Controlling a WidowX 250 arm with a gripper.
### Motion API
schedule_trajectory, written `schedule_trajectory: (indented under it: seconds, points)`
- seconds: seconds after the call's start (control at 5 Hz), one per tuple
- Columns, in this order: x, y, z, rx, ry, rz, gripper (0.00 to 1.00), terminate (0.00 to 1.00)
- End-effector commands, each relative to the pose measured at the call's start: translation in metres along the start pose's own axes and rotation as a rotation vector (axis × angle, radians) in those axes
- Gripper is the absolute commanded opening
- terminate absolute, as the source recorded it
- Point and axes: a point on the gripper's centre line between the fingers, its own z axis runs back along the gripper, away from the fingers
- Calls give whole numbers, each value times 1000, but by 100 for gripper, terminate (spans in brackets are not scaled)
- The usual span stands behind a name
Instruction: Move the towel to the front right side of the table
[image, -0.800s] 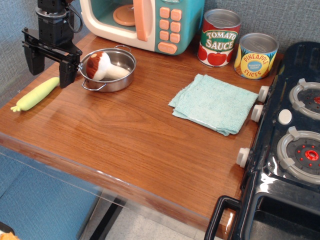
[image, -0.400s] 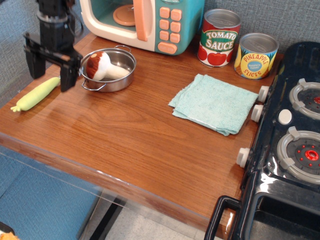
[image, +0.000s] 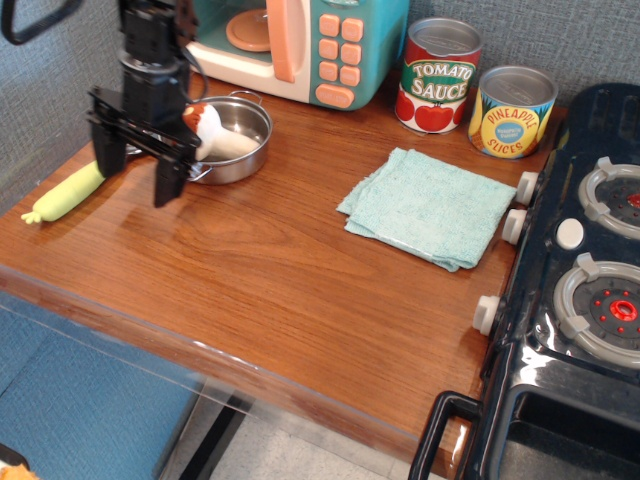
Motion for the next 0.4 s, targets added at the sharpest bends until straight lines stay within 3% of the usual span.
schedule_trajectory:
  seconds: [0.0,0.2]
  points:
    - [20,-64,72,48,-174,-87,100,0]
    - [36,-95,91,5,-224,-82,100,0]
